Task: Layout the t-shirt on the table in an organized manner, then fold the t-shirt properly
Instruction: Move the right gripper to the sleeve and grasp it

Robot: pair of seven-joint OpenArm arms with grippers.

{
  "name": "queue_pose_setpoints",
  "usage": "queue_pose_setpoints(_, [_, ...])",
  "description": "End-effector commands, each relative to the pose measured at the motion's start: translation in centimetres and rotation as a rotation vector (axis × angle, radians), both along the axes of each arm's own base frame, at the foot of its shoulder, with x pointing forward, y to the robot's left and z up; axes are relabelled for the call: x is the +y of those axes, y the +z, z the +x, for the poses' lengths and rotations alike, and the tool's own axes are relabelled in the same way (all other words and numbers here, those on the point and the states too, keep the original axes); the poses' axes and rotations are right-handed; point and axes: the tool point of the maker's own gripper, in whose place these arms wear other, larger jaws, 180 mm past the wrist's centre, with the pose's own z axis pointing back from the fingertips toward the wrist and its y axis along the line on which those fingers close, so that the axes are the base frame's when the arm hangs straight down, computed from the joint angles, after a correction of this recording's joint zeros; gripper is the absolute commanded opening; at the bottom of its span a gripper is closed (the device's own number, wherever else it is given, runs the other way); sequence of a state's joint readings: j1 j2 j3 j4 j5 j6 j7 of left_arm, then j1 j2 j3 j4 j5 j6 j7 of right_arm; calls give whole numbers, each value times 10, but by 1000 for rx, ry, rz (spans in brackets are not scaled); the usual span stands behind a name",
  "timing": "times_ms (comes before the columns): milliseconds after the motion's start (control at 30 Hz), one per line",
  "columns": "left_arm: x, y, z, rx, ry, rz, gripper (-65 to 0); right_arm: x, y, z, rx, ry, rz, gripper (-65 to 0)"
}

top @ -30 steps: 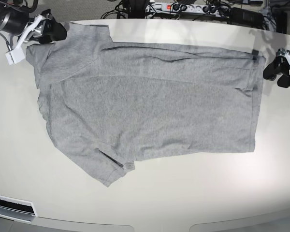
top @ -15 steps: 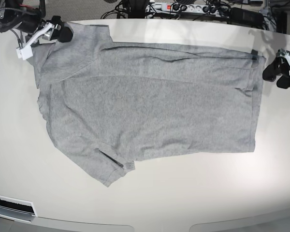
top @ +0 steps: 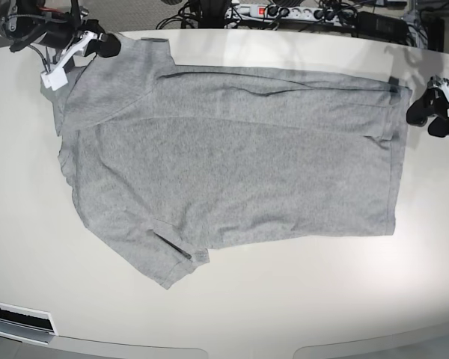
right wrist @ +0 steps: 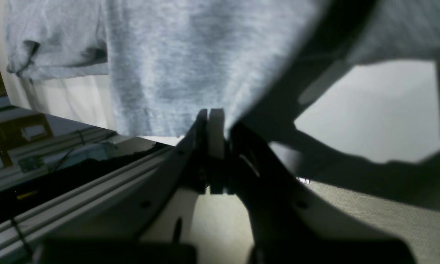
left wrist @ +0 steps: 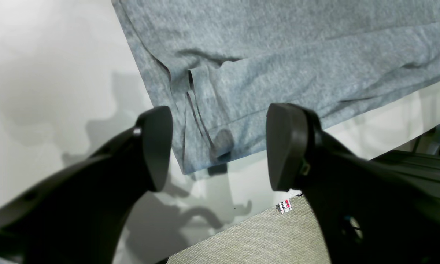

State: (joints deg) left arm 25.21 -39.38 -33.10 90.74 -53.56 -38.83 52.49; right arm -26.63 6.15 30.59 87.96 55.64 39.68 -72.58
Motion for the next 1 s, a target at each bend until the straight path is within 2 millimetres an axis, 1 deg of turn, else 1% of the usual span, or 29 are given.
queue_pose_setpoints(0, [3,13,9,-41,-9,1,-245,1,15,11,-56,12,21,-650])
queue_pose_setpoints(67, [2,13,9,-41,-9,1,-245,11,36,17,-101,55,65,-650])
queue_pose_setpoints(200, [3,13,9,-41,-9,2,-245,23,86,45,-290,98,98,-650])
queue_pose_setpoints(267, [3,13,9,-40,-9,2,-245,27,102,52,-349,120,87,-650])
queue_pose_setpoints(300, [3,13,9,-40,-9,2,-245,27,105,53,-362,127,79,-650])
queue_pose_setpoints(333, [3,13,9,-41,-9,1,-245,27,108,57,-382,118,76,-650])
queue_pose_setpoints(367, [3,13,9,-41,-9,1,-245,26,112,66,-412,102,72,-650])
queue_pose_setpoints(500, [1,14,10,-46,-7,-12,-245,16,108,92,-456,100,-43,-650])
queue_pose_setpoints(567, [0,15,10,-47,-6,-18,-245,17,109,107,-496,101,-82,-650])
queue_pose_setpoints(733, [0,15,10,-48,-6,-19,-245,36,106,129,-539,187,-154,-650])
queue_pose_setpoints(833, [0,15,10,-48,-6,-19,-245,48,110,142,-577,234,-178,-650])
queue_pose_setpoints(967, [0,14,9,-39,-8,-15,-245,54,115,160,-636,267,-235,-650])
